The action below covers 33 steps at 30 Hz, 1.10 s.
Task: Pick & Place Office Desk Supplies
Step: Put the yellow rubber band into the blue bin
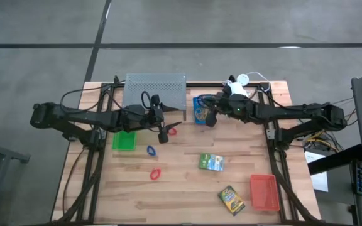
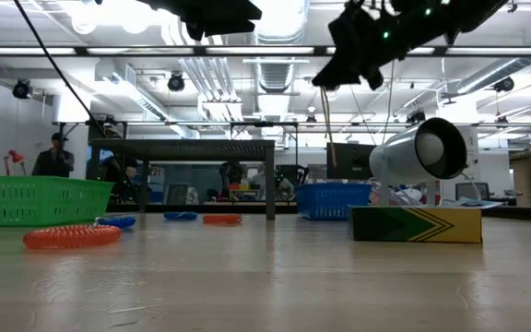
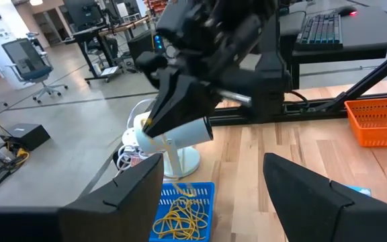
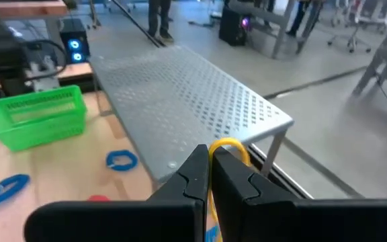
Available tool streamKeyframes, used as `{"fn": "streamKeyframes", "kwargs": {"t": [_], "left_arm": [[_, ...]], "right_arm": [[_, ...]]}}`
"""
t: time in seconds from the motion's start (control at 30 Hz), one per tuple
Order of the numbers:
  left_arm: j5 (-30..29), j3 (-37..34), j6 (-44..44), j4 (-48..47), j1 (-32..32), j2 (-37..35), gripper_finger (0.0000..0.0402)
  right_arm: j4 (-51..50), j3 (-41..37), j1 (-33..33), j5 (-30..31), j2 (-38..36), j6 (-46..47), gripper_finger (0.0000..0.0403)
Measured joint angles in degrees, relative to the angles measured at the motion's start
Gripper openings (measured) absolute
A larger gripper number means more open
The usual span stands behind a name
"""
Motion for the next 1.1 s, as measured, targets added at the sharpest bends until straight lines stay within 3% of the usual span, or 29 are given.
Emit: {"fn": "streamKeyframes", "kwargs": {"t": [0.27,0.5,0.7,1.1], "left_arm": [[0.0,0.0,0.0,0.0,0.0,0.0,0.0255],[0.0,0.0,0.0,-0.1,0.0,0.0,0.0255],[0.0,0.0,0.0,-0.1,0.0,0.0,0.0255],[0.0,0.0,0.0,0.0,0.0,0.0,0.0248]], "right_arm": [[-0.7,0.0,-5.1,-0.5,3.4,3.7,0.0008],[-2.9,0.0,-8.6,-8.9,6.8,8.4,0.0008],[-8.2,0.0,-10.9,-9.4,9.0,12.5,0.0008],[-13.5,0.1,-11.9,-17.7,11.2,9.7,0.0008]]}}
